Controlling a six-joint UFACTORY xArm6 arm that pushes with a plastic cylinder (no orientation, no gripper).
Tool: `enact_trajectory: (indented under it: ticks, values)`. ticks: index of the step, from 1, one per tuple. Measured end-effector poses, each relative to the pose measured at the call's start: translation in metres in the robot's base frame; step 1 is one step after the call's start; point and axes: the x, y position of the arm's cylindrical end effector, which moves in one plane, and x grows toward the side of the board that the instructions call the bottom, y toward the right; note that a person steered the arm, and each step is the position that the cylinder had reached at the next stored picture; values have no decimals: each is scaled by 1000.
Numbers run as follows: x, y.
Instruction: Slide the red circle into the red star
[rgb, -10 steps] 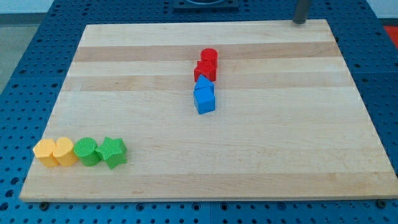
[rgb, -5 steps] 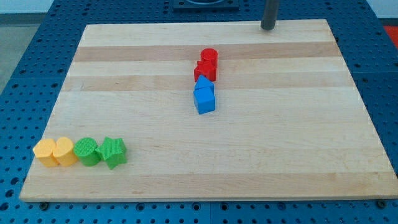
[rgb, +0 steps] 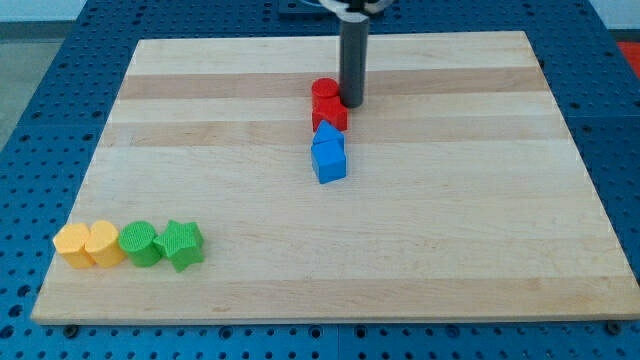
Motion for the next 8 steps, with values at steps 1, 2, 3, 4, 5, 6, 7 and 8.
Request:
enact_trajectory:
  ticks: [1,2,3,4,5,6,7,8]
  values:
    - [0,-9]
    - [-11,4]
    - [-57,4]
    - [-61,-51]
    - [-38,-66]
    - [-20,-66]
    - [-18,-66]
    - [-22,-66]
